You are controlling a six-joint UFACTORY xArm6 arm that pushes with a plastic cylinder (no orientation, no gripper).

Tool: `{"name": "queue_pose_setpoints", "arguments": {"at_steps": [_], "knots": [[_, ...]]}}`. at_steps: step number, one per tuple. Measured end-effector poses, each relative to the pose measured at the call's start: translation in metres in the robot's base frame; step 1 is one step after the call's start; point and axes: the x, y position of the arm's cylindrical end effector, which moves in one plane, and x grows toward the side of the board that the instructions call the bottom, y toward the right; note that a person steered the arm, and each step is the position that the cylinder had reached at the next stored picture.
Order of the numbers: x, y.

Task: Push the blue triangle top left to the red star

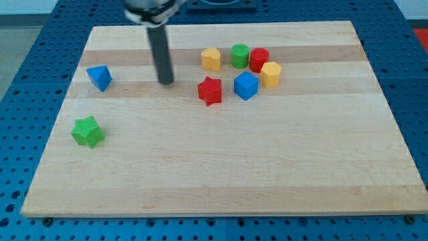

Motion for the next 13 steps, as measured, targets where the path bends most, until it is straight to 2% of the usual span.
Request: {"name": "queue_pose_setpoints", "arguments": {"at_steps": [1,2,3,4,6,7,8,9,10,11,12,13], "knots": [[0.037,-0.027],[0.052,-0.11],[0.03,-0.152],[-0.007,-0.145],[-0.009,-0.02],[-0.009,-0.051],[-0.009,-0.129],[-0.031,-0.152],[-0.037,-0.107],[-0.038,-0.036],[-0.037,-0.002],[-0.037,-0.027]]}}
